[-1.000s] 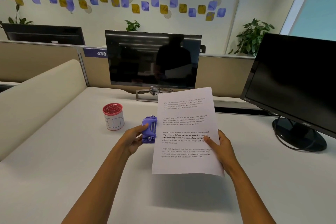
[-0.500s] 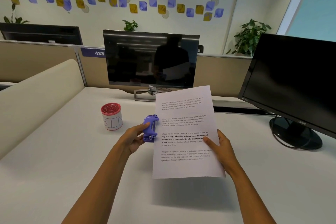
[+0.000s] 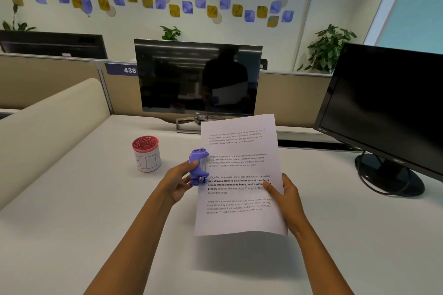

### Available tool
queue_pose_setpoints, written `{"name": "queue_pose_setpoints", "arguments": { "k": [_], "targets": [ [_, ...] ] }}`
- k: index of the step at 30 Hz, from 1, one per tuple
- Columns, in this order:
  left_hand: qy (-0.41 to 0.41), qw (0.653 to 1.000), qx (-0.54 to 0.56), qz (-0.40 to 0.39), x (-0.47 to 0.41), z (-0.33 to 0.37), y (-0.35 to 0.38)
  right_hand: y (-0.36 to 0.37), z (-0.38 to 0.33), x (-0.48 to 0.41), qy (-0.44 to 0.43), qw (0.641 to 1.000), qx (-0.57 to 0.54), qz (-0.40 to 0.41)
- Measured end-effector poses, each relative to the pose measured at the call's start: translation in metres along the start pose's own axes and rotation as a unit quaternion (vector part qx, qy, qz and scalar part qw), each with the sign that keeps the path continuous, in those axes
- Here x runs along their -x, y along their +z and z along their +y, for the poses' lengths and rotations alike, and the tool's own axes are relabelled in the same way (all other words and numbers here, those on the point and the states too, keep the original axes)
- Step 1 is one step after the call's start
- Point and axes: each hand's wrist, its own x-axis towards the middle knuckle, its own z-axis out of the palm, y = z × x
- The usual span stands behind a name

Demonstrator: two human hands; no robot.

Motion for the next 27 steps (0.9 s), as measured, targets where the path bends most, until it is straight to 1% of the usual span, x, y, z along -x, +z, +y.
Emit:
{"name": "queue_pose_setpoints", "arguments": {
  "k": [4,9,15,20,25,27],
  "targets": [
    [0.004,1.0,-0.03,-0.007,0.001,0.001,0.002,-0.003,-0.001,-0.003,0.001,1.0,-0.01,0.009],
    [0.008,1.0,-0.025,-0.01,0.001,-0.001,0.006,-0.003,-0.003,-0.004,-0.003,1.0,-0.023,0.001],
    [0.018,0.998,-0.049,-0.035,0.002,0.002,0.005,-0.003,-0.004,-0.004,0.002,1.0,-0.031,-0.001],
    [0.035,0.997,-0.047,-0.055,0.004,0.003,0.005,-0.003,-0.004,-0.004,0.011,0.999,-0.046,-0.01],
    [0.042,0.995,-0.062,-0.061,0.006,0.004,0.004,-0.009,-0.008,-0.009,0.04,0.995,-0.081,-0.04],
    [0.045,0.995,-0.062,-0.07,0.007,0.004,0.005,-0.01,-0.011,-0.012,0.043,0.995,-0.075,-0.043]
  ]
}}
